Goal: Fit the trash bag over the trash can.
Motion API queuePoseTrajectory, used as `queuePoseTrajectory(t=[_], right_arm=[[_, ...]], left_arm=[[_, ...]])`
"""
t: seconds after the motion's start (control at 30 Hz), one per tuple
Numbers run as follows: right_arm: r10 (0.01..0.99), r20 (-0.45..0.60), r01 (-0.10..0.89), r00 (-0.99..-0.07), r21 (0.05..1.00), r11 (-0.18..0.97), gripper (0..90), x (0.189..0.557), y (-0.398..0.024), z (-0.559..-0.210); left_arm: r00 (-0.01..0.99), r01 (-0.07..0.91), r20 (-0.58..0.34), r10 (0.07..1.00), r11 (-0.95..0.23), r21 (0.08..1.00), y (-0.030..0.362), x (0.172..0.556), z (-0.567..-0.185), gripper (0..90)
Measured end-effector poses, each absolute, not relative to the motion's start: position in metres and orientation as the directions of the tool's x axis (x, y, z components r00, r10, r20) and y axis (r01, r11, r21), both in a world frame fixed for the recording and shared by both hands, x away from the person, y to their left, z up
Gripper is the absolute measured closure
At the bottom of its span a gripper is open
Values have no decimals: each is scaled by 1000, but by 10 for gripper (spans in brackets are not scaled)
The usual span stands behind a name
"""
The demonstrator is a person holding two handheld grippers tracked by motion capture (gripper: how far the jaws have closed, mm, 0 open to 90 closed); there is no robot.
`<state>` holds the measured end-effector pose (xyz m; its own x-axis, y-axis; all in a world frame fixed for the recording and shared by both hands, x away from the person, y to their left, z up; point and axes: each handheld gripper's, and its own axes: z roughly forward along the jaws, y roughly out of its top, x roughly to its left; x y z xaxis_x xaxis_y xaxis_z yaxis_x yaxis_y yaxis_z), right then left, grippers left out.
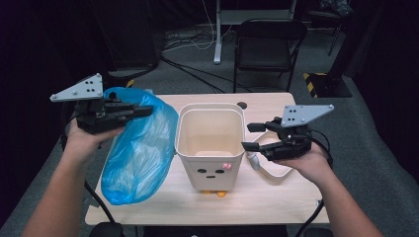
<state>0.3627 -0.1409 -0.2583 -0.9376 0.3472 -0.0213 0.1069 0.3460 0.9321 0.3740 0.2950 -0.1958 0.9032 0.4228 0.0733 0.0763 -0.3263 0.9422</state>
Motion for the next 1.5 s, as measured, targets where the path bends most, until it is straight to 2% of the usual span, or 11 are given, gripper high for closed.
queuePoseTrajectory(t=[1.03,1.5], right_arm=[[289,-7,97,-957,934,345,415,372,-117,-262],[215,10,89,-977,929,360,409,374,-96,-267]], left_arm=[[943,-69,163,289,-309,949,259,359,-148,872],[956,-99,182,231,-329,939,248,350,-158,872]])
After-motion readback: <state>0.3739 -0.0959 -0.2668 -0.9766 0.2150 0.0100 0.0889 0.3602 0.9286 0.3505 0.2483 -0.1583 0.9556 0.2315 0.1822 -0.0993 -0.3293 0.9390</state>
